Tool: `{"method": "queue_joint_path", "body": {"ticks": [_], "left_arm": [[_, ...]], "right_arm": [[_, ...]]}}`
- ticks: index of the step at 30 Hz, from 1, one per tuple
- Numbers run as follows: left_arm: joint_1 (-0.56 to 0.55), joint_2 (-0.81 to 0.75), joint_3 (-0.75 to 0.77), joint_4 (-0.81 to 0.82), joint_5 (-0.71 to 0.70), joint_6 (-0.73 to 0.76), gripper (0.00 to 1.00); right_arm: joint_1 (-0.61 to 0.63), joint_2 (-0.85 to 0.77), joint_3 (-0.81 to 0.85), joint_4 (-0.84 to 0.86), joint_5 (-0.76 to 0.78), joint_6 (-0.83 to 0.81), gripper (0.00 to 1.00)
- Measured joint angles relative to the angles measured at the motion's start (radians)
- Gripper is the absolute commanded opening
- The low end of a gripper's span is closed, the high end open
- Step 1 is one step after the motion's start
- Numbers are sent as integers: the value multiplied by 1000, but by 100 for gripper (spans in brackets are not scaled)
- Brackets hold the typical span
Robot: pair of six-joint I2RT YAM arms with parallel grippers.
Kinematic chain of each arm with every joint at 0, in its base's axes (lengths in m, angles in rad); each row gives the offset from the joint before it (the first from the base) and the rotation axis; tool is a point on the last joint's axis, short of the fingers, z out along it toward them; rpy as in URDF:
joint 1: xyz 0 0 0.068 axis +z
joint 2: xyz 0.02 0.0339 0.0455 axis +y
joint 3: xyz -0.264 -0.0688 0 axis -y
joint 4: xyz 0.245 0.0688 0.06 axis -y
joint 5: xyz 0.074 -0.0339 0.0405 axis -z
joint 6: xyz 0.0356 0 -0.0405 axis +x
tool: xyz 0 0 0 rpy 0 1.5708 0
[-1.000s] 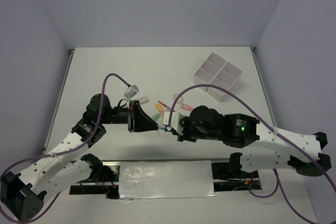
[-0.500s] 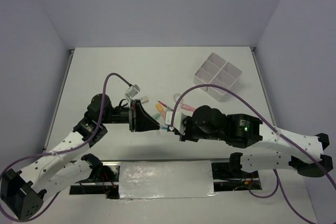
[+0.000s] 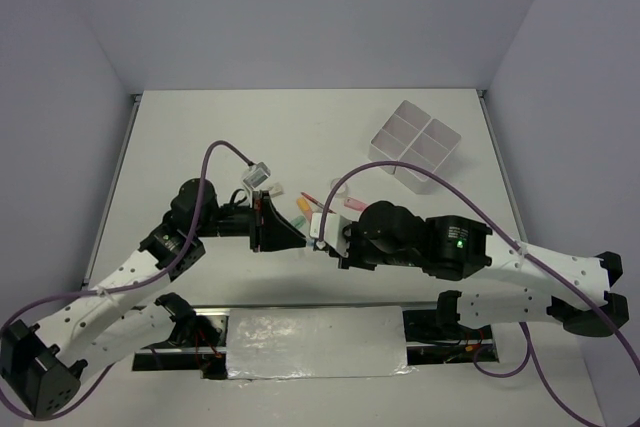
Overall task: Sort the stationery into containers
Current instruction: Close the pen cap on the pen.
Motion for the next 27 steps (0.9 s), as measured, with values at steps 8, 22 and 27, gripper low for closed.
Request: {"method": "queue_joint_path", "body": {"ticks": [8,22,27], "left_arm": [[-21,-25,37,-85,-65,52,0],[-40,2,36,-129,-119,55,0],[-26,-5,51,-206,-150,97,0]], "right_arm": [[1,-37,-25,98,-6,7,27],[-2,-53,-21,330,-32,14,82],[-89,-55,-5,274,-103,43,83]]}}
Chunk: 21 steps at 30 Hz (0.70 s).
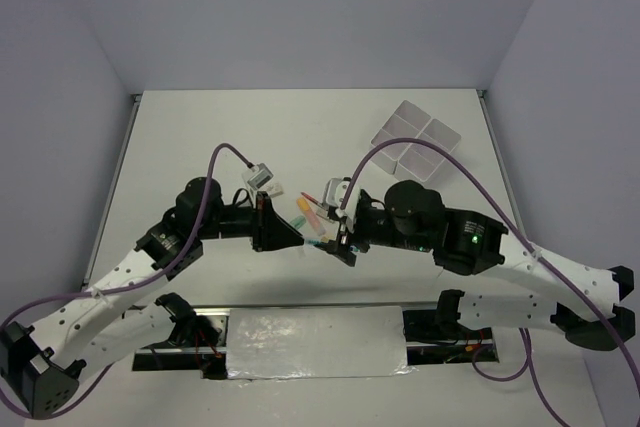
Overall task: Sort the stationery into containers
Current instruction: Close the pen cap on the pen.
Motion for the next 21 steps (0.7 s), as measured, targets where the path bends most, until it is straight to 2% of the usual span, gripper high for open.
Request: {"method": "queue_joint_path", "body": {"ticks": [6,13,21], "left_arm": [[55,-34,39,-55,5,27,0],[63,-34,43,-64,36,28,0],[67,-44,57,-96,46,31,0]], "right_arm": [[-41,2,-12,-60,-56,33,83],[-44,40,-53,-87,-59,27,84],[-74,78,-81,-86,-61,17,80]]}}
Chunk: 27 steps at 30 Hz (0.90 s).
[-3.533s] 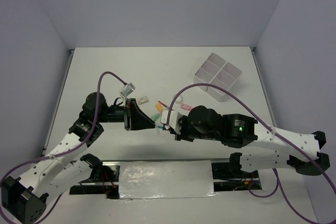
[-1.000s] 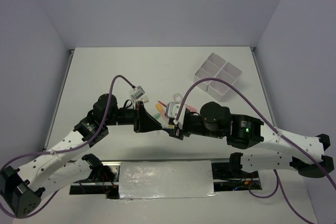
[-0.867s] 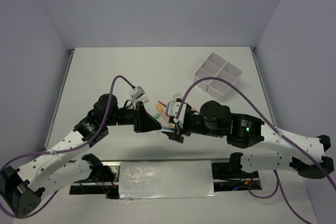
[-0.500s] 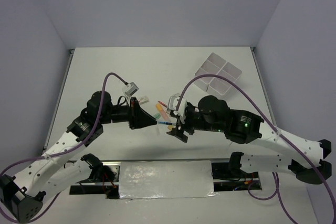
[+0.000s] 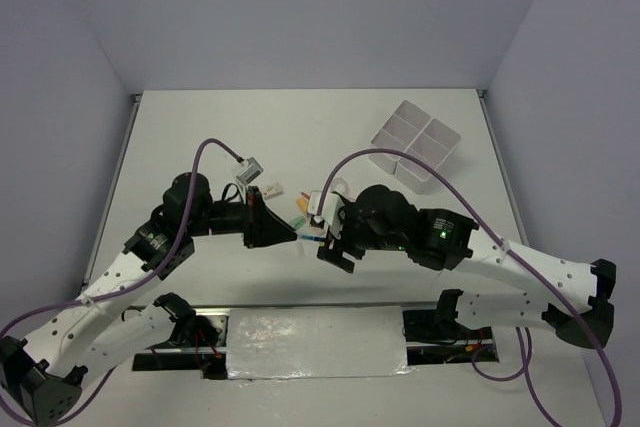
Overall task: Sort the stationery into containers
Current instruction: Close the pen cap on the pen.
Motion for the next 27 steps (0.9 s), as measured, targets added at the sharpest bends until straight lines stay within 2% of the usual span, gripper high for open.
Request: {"method": "queue_joint_path", "body": {"ticks": [2,4,5,6,10,11,14,27], "left_arm": [[2,-2,10,-6,2,1,0],[3,-3,19,-13,3,1,0],[4,-3,23,-13,3,1,0],[4,-3,25,-13,3,1,0],[6,-3,27,-14,6,0,0],[7,-3,27,-14,9,0,0],[11,-3,27,-2,15,-1,0],[13,19,27,16,62,20,0]], "right_arm": [[-2,0,-12,0,-4,0,78],[-3,0,-24,-1,-7,1,72],[-4,0,-31,1,-8,1,59],[-5,-1,-37,0,-7,-3,51],[-5,-1,-50,0,-2,-3,27],[-5,-1,-50,0,0,-6,17],[-2,-3,-50,0,-9,-23,0],[-2,-36,-64,6,-29,-41,0]]}}
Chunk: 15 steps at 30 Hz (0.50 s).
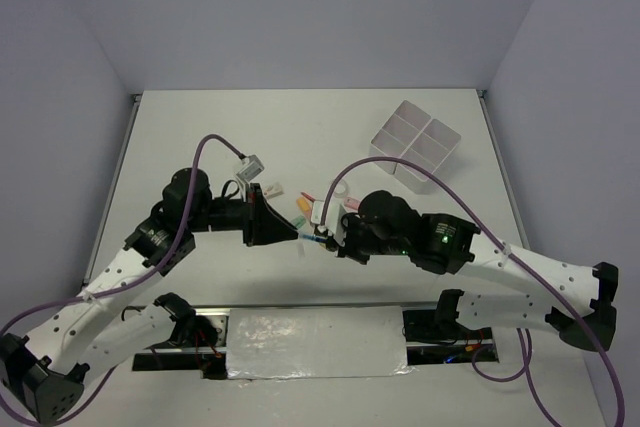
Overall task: Sort the stationery into containers
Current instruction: Close the pen cap on the pen.
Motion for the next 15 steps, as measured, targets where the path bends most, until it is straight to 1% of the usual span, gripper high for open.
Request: {"method": "queue_joint_path", "body": {"ticks": [5,15], "left_arm": [[-17,19,0,3,-8,6,0],[-55,40,-10,-3,-93,10,0]], "right_arm": [[-2,2,0,-18,0,2,0],[-6,41,7,-53,11,23,0]]}}
